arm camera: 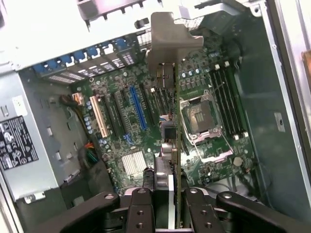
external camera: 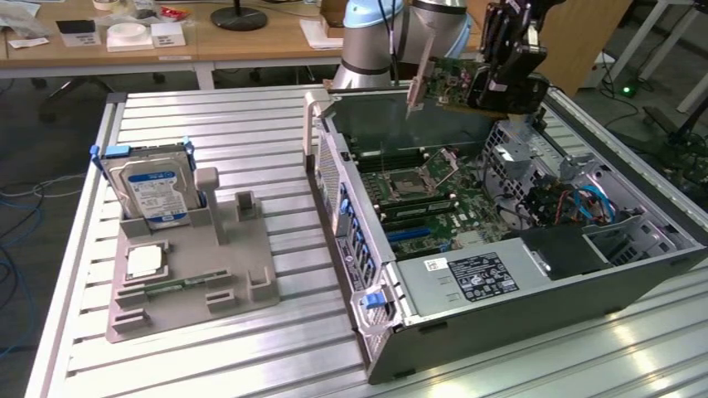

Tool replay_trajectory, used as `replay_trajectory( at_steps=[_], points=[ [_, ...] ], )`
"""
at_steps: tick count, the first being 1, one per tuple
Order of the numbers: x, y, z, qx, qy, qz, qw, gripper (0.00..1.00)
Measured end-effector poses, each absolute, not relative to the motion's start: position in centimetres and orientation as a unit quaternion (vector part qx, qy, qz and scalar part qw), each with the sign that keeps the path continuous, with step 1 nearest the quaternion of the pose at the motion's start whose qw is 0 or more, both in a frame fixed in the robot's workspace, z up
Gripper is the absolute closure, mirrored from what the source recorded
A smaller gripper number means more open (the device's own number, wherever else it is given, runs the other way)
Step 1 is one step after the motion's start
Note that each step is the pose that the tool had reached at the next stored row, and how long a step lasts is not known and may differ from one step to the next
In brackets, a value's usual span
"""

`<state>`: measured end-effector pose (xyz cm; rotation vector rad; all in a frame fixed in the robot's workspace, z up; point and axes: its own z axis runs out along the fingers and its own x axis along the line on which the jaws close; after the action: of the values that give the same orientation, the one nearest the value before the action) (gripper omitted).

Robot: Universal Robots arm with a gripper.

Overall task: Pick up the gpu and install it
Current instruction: 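Insert the gpu into the slot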

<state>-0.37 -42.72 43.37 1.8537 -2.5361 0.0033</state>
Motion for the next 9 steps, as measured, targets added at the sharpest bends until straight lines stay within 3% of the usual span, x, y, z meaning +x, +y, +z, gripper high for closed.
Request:
replay_trajectory(
  at_steps=[9],
  points=[
    [-0.42, -43.04, 43.11, 0.620, -0.785, 0.008, -0.010, 0.72]
  ],
)
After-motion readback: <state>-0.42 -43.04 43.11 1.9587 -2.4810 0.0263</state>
